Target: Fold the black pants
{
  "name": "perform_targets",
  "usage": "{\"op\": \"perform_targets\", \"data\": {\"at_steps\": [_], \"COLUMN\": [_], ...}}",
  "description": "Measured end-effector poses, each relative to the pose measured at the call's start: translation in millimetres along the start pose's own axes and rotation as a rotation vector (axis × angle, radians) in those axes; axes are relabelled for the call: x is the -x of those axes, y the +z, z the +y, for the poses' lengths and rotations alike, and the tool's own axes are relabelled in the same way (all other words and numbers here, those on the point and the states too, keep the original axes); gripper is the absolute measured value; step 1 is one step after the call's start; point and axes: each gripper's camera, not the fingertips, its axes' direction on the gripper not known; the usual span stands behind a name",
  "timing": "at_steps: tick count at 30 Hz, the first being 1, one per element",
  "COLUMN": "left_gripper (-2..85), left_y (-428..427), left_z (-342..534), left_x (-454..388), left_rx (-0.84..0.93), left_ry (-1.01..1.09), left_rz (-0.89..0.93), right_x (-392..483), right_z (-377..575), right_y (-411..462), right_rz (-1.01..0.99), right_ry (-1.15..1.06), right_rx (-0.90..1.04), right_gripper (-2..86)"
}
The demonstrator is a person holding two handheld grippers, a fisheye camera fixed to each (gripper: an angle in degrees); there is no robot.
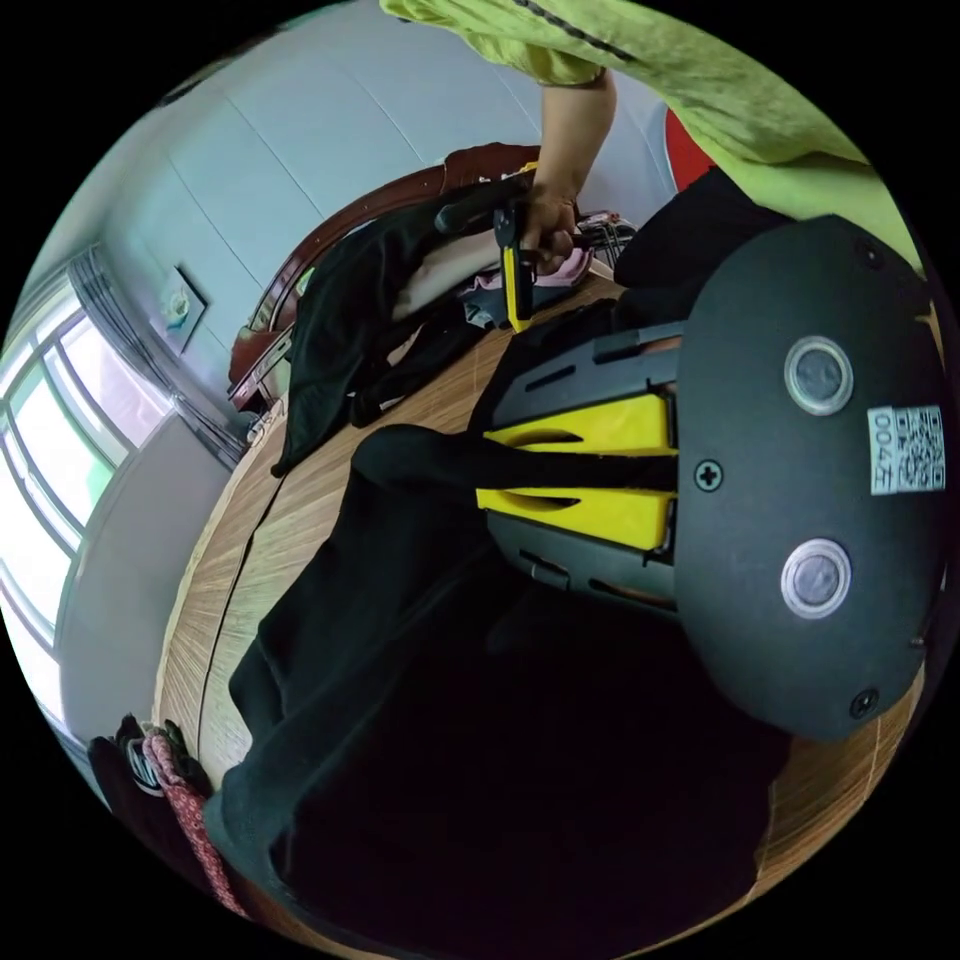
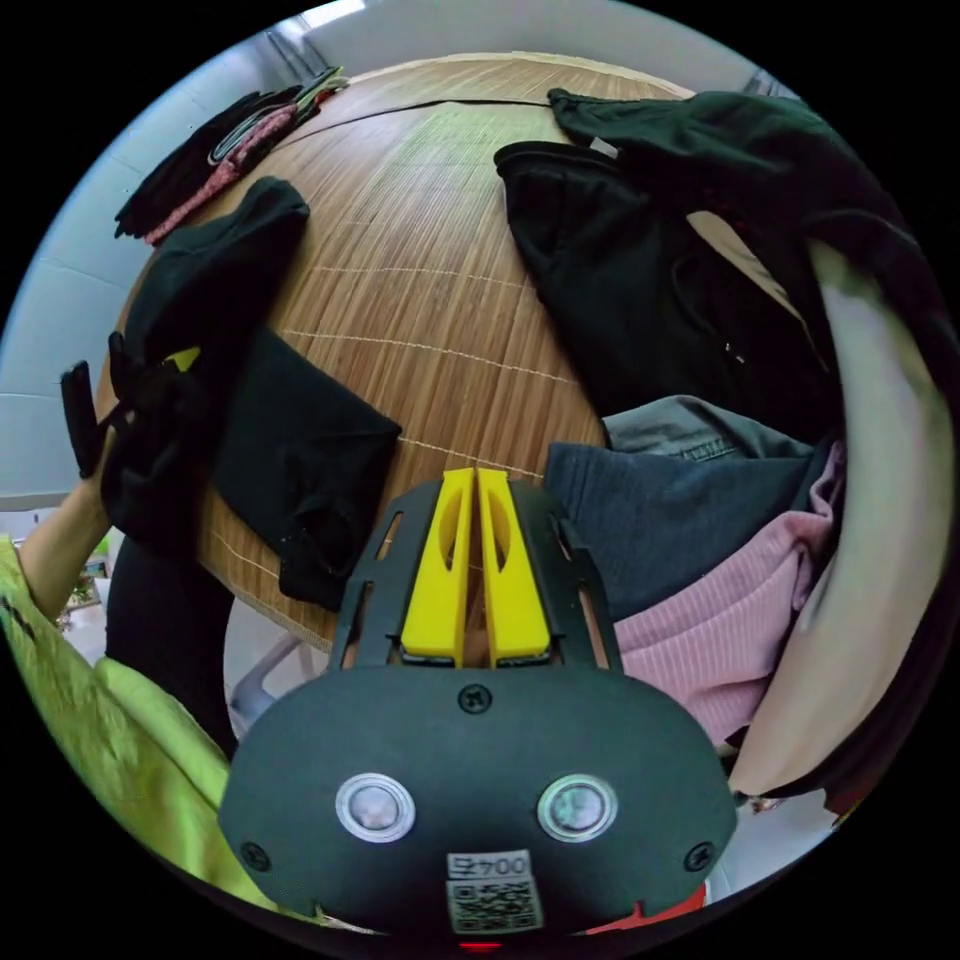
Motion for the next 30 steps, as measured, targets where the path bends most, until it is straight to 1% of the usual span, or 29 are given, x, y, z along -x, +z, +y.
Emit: {"op": "perform_targets", "data": {"at_steps": [2,5,8,11,12,13,16,17,19,22,24,28,30], "left_gripper": [0.9,1.2,1.6,2.3,2.9,3.2,4.6,5.0,5.5,6.1,6.6,7.0,7.0], "left_y": [1.5,2.0,2.0,1.2,-6.0,-11.8,-41.6,-48.4,-53.5,-47.6,-39.6,-37.1,-39.4], "left_z": [4.5,13.2,20.9,25.4,28.5,30.7,54.9,70.8,97.6,140.7,167.6,188.4,195.7], "left_x": [2.7,8.7,10.3,13.6,10.3,4.9,-44.0,-65.6,-97.0,-134.4,-155.2,-169.8,-182.5], "left_rx": [-0.005,-0.026,-0.047,-0.061,-0.083,-0.098,-0.176,-0.192,-0.206,-0.171,-0.132,-0.119,-0.122], "left_ry": [0.008,0.018,0.026,0.023,-0.001,-0.012,0.071,0.097,0.184,0.301,0.373,0.386,0.426], "left_rz": [0.011,0.048,0.048,0.071,0.062,0.055,0.111,0.082,0.023,-0.07,-0.14,-0.162,-0.187], "right_x": [-9.1,-12.7,-17.1,-35.6,-39.1,-38.2,-16.5,-12.3,-2.2,-0.7,6.0,27.4,34.6], "right_z": [8.7,25.7,47.4,70.5,83.3,103.2,155.8,164.5,190.4,199.7,197.2,172.5,158.0], "right_y": [1.3,3.8,7.0,2.9,-7.3,-22.7,-45.3,-45.9,-40.4,-30.7,-32.6,-28.4,-20.1], "right_rz": [-0.015,0.033,0.078,0.001,-0.148,-0.286,-0.441,-0.485,-0.681,-0.859,-0.852,-0.708,-0.654], "right_ry": [-0.002,-0.038,-0.046,0.038,0.047,0.072,0.074,0.065,0.038,0.038,0.006,-0.029,-0.019], "right_rx": [-0.018,-0.06,-0.131,-0.207,-0.242,-0.326,-0.466,-0.474,-0.48,-0.452,-0.44,-0.359,-0.322], "right_gripper": [-0.2,-0.2,0.1,1.8,3.3,5.4,9.9,10.7,12.9,15.9,16.4,16.5,15.9]}}
